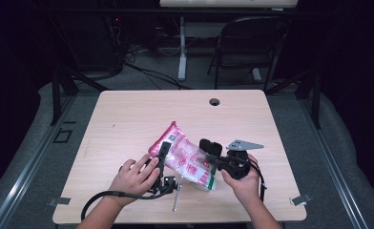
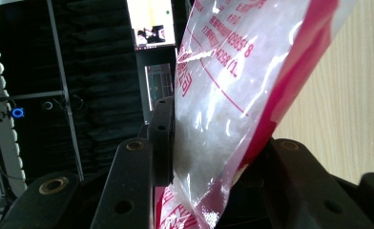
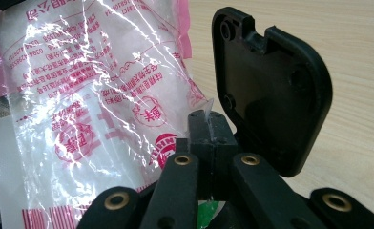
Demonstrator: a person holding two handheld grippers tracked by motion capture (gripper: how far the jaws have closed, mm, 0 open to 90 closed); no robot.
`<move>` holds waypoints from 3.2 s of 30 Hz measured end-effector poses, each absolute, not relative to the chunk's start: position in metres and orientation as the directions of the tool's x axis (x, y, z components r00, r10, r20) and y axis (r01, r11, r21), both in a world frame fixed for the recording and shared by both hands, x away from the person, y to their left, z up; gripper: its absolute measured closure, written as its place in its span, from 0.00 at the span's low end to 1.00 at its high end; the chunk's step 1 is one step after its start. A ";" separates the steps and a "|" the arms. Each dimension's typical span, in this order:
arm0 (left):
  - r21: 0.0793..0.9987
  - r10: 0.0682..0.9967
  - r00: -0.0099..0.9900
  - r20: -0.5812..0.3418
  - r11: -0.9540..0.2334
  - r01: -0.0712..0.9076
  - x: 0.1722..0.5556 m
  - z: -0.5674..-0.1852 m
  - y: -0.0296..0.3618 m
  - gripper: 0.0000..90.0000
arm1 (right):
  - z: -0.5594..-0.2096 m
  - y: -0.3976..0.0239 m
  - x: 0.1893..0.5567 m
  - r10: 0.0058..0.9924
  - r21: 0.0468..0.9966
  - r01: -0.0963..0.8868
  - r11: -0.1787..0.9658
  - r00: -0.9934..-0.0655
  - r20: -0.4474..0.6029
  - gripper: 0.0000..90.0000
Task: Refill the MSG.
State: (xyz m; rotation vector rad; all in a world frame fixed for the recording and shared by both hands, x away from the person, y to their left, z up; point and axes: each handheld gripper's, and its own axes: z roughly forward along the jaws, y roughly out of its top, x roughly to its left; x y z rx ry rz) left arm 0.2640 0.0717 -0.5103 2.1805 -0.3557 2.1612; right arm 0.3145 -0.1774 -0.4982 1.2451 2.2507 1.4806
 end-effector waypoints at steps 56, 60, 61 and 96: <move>-0.149 -0.146 -0.030 0.989 -0.968 -0.201 0.265 -0.503 0.073 0.73 | -0.496 -0.173 0.316 0.714 0.830 0.535 0.157 -0.642 0.279 1.00; -0.152 -0.150 -0.023 0.988 -0.969 -0.197 0.265 -0.502 0.073 0.73 | -0.496 -0.173 0.316 0.713 0.830 0.535 0.157 -0.643 0.279 1.00; -0.152 -0.150 -0.023 0.988 -0.969 -0.197 0.265 -0.502 0.073 0.73 | -0.496 -0.173 0.316 0.713 0.831 0.534 0.157 -0.644 0.279 1.00; -0.163 -0.159 -0.036 0.987 -0.967 -0.197 0.264 -0.500 0.074 0.74 | -0.496 -0.171 0.318 0.708 0.829 0.536 0.157 -0.646 0.284 1.00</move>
